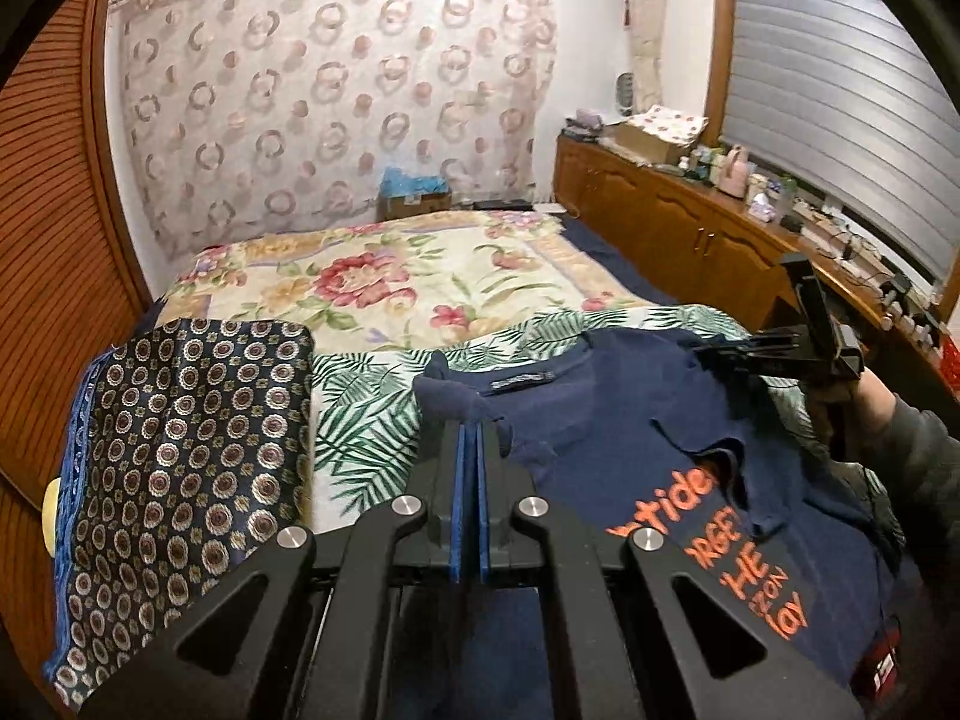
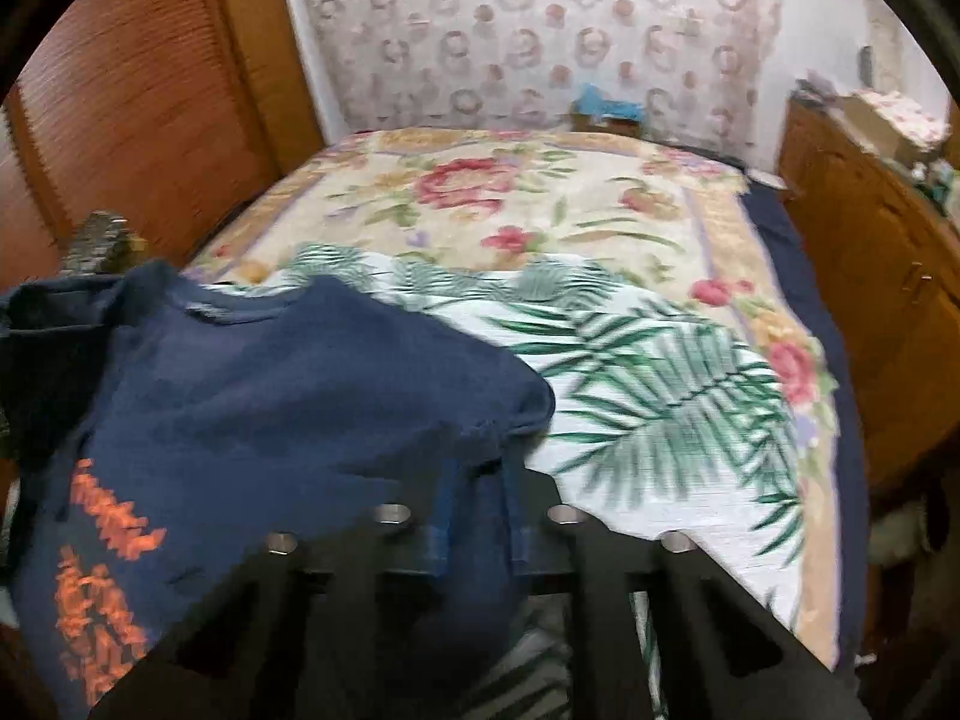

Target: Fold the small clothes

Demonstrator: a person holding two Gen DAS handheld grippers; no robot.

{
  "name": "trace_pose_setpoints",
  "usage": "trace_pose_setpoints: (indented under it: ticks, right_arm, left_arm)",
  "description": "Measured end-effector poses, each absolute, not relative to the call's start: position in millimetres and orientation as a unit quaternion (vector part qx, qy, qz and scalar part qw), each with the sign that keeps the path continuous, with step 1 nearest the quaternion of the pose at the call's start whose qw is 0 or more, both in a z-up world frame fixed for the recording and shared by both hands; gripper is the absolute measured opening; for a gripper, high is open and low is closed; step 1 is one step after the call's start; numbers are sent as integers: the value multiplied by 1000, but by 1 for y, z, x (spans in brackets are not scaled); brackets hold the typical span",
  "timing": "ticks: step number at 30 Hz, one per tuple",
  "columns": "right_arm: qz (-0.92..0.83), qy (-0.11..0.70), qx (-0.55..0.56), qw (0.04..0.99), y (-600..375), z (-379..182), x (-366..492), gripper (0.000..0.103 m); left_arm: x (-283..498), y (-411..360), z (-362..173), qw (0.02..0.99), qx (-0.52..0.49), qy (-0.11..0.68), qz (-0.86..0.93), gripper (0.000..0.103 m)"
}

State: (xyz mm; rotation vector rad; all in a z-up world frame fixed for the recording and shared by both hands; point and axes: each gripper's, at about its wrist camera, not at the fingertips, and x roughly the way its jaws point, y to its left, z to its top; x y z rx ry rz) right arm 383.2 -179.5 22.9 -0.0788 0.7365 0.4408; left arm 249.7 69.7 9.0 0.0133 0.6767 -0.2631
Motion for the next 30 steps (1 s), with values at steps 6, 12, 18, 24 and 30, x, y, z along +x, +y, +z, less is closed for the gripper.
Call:
trace_pose_setpoints:
  ticks: [6,12,18,24,30]
  right_arm:
    - [234,290,-44,927,-182,57,323,11]
    - [248,250,-48,935,-193,69,247,11]
    - [261,234,-42,936,-211,56,175,11]
    - [269,240,-30,933,-229,33,109,11]
    - [273,253,-21,928,-242,26,51,11]
  left_arm:
    - [204,66,25,940,4,305,-151,4]
    - [145,75,28,946,-6,283,-160,4]
    - [91,92,7,944,-22,290,-153,4]
    - [37,108,-15,946,-58,290,-133,4]
    - [-1,121,-30,947,-97,282,-118,4]
